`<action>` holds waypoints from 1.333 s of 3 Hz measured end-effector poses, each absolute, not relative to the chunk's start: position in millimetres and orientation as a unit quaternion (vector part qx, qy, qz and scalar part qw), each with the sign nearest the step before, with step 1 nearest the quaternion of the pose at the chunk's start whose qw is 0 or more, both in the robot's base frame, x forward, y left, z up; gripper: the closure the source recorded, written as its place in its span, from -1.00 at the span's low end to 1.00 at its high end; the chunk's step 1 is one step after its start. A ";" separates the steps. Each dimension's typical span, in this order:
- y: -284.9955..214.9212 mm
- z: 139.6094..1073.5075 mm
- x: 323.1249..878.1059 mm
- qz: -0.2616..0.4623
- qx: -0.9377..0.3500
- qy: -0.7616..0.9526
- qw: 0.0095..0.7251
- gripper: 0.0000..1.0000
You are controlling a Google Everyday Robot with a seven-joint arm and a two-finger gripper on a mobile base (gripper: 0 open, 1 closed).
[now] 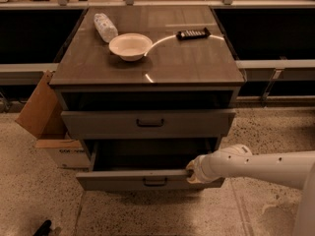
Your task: Open middle drawer
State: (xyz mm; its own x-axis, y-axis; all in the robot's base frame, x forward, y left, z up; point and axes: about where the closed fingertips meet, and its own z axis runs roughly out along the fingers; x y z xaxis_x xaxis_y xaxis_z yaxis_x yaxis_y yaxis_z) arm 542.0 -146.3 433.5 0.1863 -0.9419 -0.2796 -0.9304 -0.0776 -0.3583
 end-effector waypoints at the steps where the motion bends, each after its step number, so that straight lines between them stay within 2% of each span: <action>1: -145.5 432.5 541.4 -0.011 -0.734 0.637 0.233 -0.68; 2: -143.3 429.8 538.1 -0.005 -0.737 0.635 0.232 -1.00; 3: -137.8 420.6 525.6 0.016 -0.743 0.631 0.222 -1.00; 4: -139.2 412.5 511.4 0.035 -0.747 0.633 0.200 -0.64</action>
Offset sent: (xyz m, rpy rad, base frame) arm -0.0068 0.0033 -0.0049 0.0146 0.0187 0.0221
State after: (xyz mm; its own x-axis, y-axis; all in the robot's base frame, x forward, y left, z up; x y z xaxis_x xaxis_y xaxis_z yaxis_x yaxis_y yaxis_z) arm 511.4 -139.2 412.5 0.1968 -0.9313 -0.3064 -0.9597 -0.1190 -0.2548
